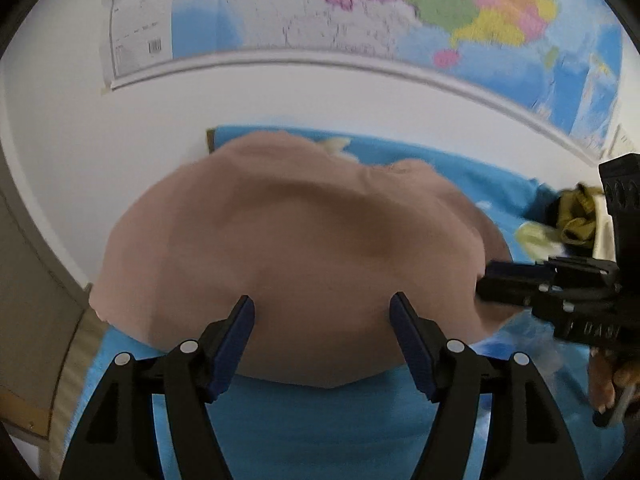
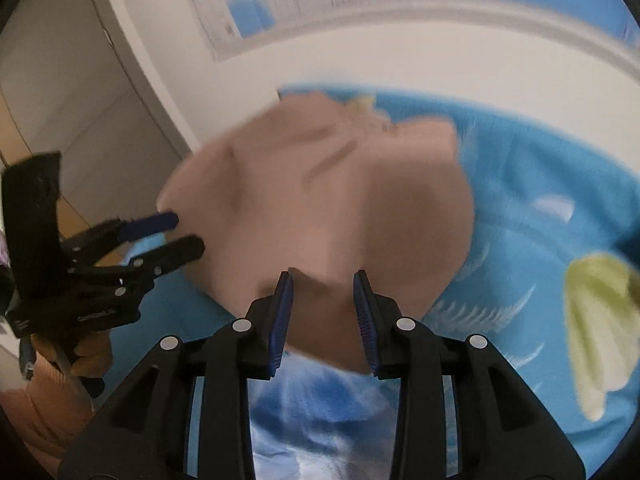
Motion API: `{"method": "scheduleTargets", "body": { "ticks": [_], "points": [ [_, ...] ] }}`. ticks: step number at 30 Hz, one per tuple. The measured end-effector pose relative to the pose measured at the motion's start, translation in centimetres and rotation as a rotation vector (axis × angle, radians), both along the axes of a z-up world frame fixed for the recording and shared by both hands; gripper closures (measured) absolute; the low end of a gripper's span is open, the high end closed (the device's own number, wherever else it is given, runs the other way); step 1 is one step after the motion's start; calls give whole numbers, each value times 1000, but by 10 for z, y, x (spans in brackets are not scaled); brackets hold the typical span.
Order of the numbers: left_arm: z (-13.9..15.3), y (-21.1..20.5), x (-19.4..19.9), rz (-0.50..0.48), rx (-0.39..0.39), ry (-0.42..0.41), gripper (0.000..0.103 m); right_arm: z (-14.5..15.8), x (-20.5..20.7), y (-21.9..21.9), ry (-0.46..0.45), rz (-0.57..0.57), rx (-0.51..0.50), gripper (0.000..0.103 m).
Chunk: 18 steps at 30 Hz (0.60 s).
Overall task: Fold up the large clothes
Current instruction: 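Open both grippers and pull them back from the folded jacket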
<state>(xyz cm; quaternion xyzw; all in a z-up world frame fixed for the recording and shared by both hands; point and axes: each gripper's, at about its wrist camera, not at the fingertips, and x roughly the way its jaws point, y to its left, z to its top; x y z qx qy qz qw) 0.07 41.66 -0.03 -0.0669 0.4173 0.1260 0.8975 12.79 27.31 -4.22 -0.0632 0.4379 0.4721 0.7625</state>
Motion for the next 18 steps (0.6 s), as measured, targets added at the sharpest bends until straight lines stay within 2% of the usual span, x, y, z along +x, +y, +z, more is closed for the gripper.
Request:
{"method": "scheduleTargets", "body": {
  "ticks": [3, 5, 10, 18],
  "points": [
    [-6, -14, -3, 14, 57, 15, 32, -9, 3, -5, 37, -9, 3, 71],
    [-5, -18, -4, 13, 66, 14, 29, -6, 1, -7, 32, -8, 11, 71],
    [3, -18, -5, 28, 72, 3, 27, 9, -14, -12, -41, -1, 29, 51],
    [9, -28, -11, 49, 101, -19, 19, 20, -31, -11, -122, 19, 28, 48]
  ]
}}
